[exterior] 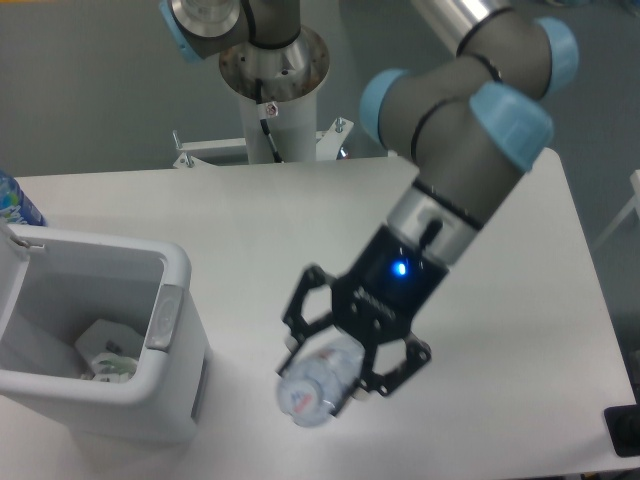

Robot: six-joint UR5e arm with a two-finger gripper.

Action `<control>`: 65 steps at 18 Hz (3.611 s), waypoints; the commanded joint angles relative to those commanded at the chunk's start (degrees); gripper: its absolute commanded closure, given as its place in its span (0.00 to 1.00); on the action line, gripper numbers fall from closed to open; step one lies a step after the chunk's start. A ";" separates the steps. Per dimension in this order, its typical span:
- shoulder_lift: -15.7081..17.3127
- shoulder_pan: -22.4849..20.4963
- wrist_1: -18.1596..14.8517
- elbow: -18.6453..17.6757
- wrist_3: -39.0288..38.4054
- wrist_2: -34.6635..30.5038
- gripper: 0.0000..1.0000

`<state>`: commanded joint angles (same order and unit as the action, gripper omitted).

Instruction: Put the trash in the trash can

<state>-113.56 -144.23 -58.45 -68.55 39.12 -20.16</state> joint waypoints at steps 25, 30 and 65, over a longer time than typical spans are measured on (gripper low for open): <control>2.03 11.34 9.32 -9.14 -3.45 12.95 0.53; 2.29 11.34 9.40 -9.67 -2.56 10.49 0.00; 5.98 -8.00 8.88 -24.70 32.15 -53.56 0.00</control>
<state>-107.58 -152.23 -49.57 -93.25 71.28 -73.72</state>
